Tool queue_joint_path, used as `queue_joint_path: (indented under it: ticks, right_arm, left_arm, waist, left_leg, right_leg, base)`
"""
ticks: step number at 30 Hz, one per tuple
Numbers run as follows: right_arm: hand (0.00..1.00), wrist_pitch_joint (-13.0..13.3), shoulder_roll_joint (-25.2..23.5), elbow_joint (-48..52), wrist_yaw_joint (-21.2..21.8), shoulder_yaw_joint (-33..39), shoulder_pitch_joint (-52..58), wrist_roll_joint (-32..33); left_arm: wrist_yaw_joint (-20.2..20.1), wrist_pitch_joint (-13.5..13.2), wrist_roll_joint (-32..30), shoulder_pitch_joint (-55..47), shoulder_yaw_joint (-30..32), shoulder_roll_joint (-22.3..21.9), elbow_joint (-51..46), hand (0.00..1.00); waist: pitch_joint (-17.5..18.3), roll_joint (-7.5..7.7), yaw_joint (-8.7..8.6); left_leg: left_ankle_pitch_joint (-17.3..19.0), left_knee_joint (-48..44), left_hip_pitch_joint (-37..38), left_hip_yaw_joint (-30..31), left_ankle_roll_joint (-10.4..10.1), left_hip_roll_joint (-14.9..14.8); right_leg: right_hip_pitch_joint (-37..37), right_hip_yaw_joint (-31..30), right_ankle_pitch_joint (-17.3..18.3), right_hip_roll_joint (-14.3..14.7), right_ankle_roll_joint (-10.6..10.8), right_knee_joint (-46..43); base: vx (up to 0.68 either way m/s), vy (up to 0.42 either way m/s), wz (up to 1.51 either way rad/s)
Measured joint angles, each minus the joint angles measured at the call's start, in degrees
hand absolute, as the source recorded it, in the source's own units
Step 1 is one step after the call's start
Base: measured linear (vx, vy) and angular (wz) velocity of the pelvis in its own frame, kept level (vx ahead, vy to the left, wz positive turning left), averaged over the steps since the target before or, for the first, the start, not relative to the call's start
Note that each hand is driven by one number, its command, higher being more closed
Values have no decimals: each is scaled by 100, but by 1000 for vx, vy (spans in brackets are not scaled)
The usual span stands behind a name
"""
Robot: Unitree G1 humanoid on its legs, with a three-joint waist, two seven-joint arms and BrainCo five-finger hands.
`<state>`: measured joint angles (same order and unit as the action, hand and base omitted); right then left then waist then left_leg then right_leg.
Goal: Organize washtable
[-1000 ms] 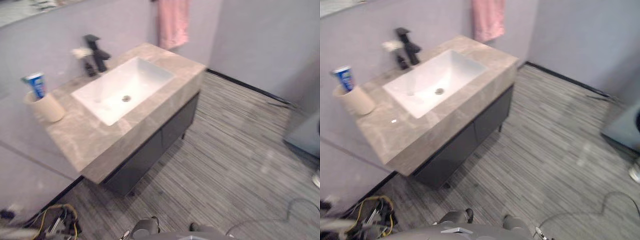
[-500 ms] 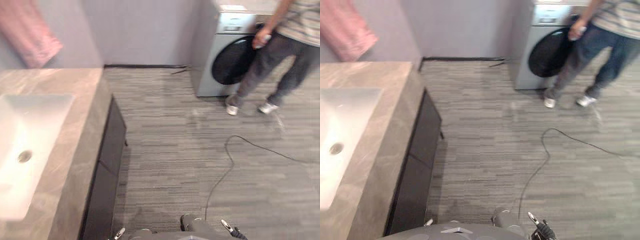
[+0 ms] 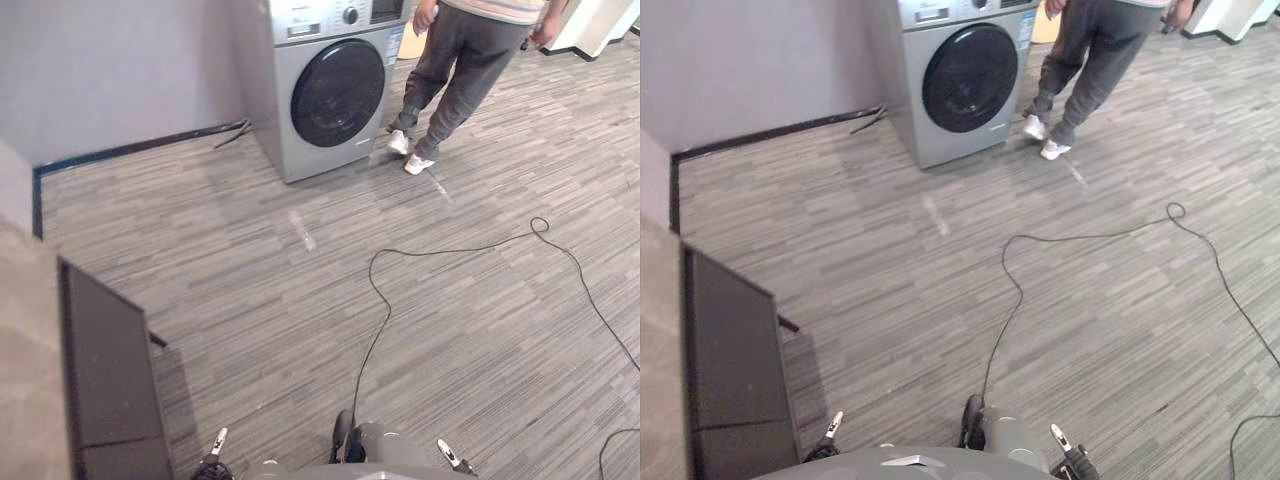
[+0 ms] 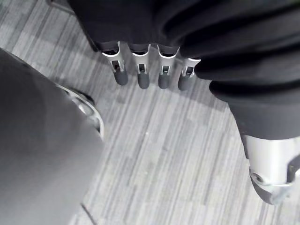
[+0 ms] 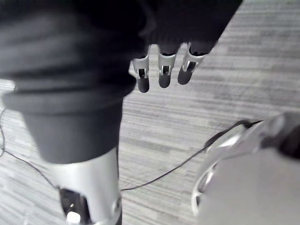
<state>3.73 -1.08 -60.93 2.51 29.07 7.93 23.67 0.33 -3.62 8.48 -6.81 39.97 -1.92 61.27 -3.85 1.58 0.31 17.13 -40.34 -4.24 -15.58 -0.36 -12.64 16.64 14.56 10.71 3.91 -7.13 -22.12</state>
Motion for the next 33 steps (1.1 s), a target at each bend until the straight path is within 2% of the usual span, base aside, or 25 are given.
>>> queue_joint_path:
  ticks: [1, 2, 3, 4, 5, 9, 11, 12, 13, 14, 15, 17, 18, 20, 21, 22, 24, 26, 27, 28, 29, 30, 31, 32, 33]
  right_arm:
    - [0, 21, 47, 118, 5, -191, 27, -8]
    - [0, 46, 59, 192, 3, -242, 40, -9]
    - [0, 100, 65, 230, -4, -241, 11, -9]
    - [0, 105, 63, 222, -8, -248, -26, -3]
    - [0, 98, 73, 104, -2, -309, -94, -1]
    - [0, 94, 160, -465, -6, -490, -419, -4]
    - [0, 96, 205, -598, -9, -468, -351, -5]
    - [0, 79, 232, -685, -13, -467, -291, -9]
    - [0, 68, 222, -729, -9, -458, -123, -14]
    - [0, 64, 214, -805, 1, -330, -105, -26]
    - [0, 54, 204, -853, 2, -246, -135, -35]
    - [0, 15, 195, -945, 6, -187, -174, -63]
    - [0, -4, 215, -911, 11, -153, -180, -73]
    - [0, -4, 252, -806, 46, -209, -101, -72]
    - [0, 5, 285, -646, 50, -259, -10, -134]
    - [0, 57, 302, -580, 63, -265, 12, -245]
    - [0, 95, 283, -468, 68, -243, 90, -242]
    - [0, 95, 226, -472, 59, -236, 212, -235]
    - [0, 46, 239, -525, 51, -253, 331, -235]
    - [0, 34, 245, -489, 44, -207, 423, -198]
    - [0, 37, 251, -469, 26, -232, 502, -237]
    - [0, -6, 263, -430, 24, -211, 525, -231]
    - [0, -8, 327, -371, 28, -266, 557, -233]
    - [0, -10, 392, -192, 38, -312, 553, -236]
    - [0, -14, 490, -18, 53, -482, 481, -243]
  left_arm:
    - [-1, 14, 1, -185, 9, -63, -41, 0]
    - [-8, 15, 1, -262, -31, -78, -42, 0]
    - [-59, 11, 39, -350, -64, -118, -34, 0]
    - [-64, 56, 637, -388, -137, -95, -16, 0]
    - [-90, 85, 1308, -445, -367, 4, 173, 0]
    - [-132, 83, 1293, -588, -773, 173, 488, 0]
    - [-102, 48, 1252, -507, -1055, 242, 601, 0]
    - [-85, 46, 1162, -514, -1122, 275, 607, 0]
    - [-83, 25, 1002, -528, -1130, 310, 607, 0]
    - [-82, 3, 874, -494, -1099, 382, 622, 0]
    - [-77, -18, 815, -460, -1081, 406, 623, 0]
    - [-78, -97, 668, -377, -1173, 525, 601, 0]
    - [-62, -102, 572, -334, -1487, 648, 621, 0]
    - [-49, -100, 548, -227, -1846, 724, 597, 0]
    - [-23, -126, 445, -108, -1979, 731, 500, 0]
    - [5, -135, 401, 75, -2015, 721, 410, 0]
    - [34, -173, 404, 358, -2005, 688, 235, 0]
    - [31, -184, 409, 608, -2025, 628, 119, 0]
    - [27, -220, 391, 665, -2142, 568, 96, 0]
    - [19, -217, 352, 603, -2138, 469, 94, 0]
    - [12, -236, 341, 545, -2137, 367, 105, 0]
    - [3, -238, 205, 492, -1987, 162, 79, 0]
    - [-4, -224, 162, 436, -1860, 44, 70, 0]
    - [-8, -195, 140, 358, -1606, -69, -13, 0]
    - [-14, -177, 132, 251, -1453, -112, -62, 0]
  waist:
    - [16, -126, 164]
    - [51, -137, 261]
    - [66, -157, 382]
    - [89, -195, 385]
    - [67, -83, 389]
    - [30, -9, 474]
    - [19, -78, 479]
    - [38, 7, 487]
    - [192, 19, 492]
    - [314, 107, 474]
    - [312, 159, 469]
    - [250, 259, 385]
    - [191, 260, 170]
    - [133, 200, 46]
    - [99, 104, 14]
    - [33, -1, 0]
    - [-20, -41, -64]
    - [-31, -8, -219]
    - [-22, -4, -352]
    - [50, -140, -416]
    - [48, -130, -434]
    - [68, -210, -435]
    - [54, -312, -415]
    - [34, -473, -285]
    - [-37, -553, -155]
  left_leg:
    - [-710, -1206, -460, 557, 547, -62]
    - [-970, -1678, -651, 849, 457, -28]
    - [-793, -2382, -1008, 1407, 256, 201]
    - [-591, -2630, -1284, 1702, 108, 454]
    - [-281, -2547, -1623, 1920, -63, 858]
    - [112, -529, -2497, 1911, -135, 1280]
    - [-622, 1593, -2669, 2149, -397, 1301]
    - [-1024, 1820, -2711, 2069, -412, 1302]
    - [-1367, 1692, -2675, 1880, -325, 1331]
    - [-1146, 1411, -2639, 1611, 32, 1455]
    - [-988, 1341, -2550, 1481, 122, 1493]
    - [-590, 1329, -2027, 1218, 346, 1602]
    - [-454, 1504, -1368, 1282, 452, 1736]
    - [-396, 1799, -636, 1310, 543, 1746]
    - [-372, 2217, -54, 1296, 575, 1667]
    - [-329, 2708, 544, 1258, 547, 1529]
    - [-101, 3140, 1048, 1238, 536, 1359]
    - [237, 3390, 1430, 1305, 514, 1303]
    - [413, 3494, 1724, 1340, 429, 1287]
    - [428, 3414, 1832, 1348, 363, 1207]
    - [434, 2851, 1716, 1517, 367, 1225]
    - [405, 1431, 1326, 1786, 290, 1148]
    - [209, 685, 1076, 1827, 60, 1089]
    - [-550, -521, 567, 1908, -158, 1045]
    - [-1761, -1692, 88, 1890, -417, 985]
  right_leg:
    - [-230, -344, 94, 319, -145, 29]
    - [-330, -565, 139, 443, -212, 42]
    - [-548, -977, 238, 692, -367, 98]
    - [-714, -1263, 287, 810, -428, 179]
    - [-969, -1666, 297, 863, -444, 349]
    - [-1743, -2935, 352, 854, -288, 784]
    - [-2295, -3452, 607, 680, -301, 1072]
    - [-2470, -3568, 794, 536, -223, 1077]
    - [-2554, -3604, 941, 367, -40, 973]
    - [-2396, -3567, 1092, 212, 258, 334]
    - [-2249, -3507, 1081, 167, 387, -178]
    - [-1738, -3192, 472, 123, 1469, -1876]
    - [-1373, -2842, -395, -14, 2073, -3191]
    - [-994, -2172, -117, -292, 1534, -4040]
    - [-593, -1763, 184, -450, 1094, -4203]
    - [-181, -1494, 463, -415, 844, -3927]
    - [538, -1154, 562, -328, 872, -2918]
    - [826, -794, 170, -413, 983, -998]
    - [926, -513, -504, -467, 855, 110]
    - [929, -432, -666, -404, 709, 88]
    - [871, -435, -813, -403, 459, -86]
    - [685, -390, -832, -346, 232, -209]
    - [541, -397, -702, -234, 176, -216]
    - [294, -482, -451, -40, 115, -213]
    - [-153, -680, -189, 195, 41, -66]
  base:
    - [-125, -459, -176]
    - [-164, -422, -206]
    - [-180, -337, -171]
    - [-153, -275, -186]
    - [-116, -119, -158]
    - [-187, 57, -160]
    - [-134, 169, -106]
    - [275, 112, -85]
    - [619, 13, -77]
    - [682, -43, -67]
    - [687, -86, -69]
    - [521, -83, -52]
    - [418, -83, -28]
    - [272, -84, -25]
    - [62, -83, -46]
    - [-28, -57, -46]
    - [-274, -9, -20]
    - [-284, -26, 23]
    - [6, -120, 40]
    - [265, -226, 43]
    - [520, -377, 28]
    - [516, -389, 4]
    - [440, -430, -32]
    - [332, -346, -75]
    - [275, -320, -79]
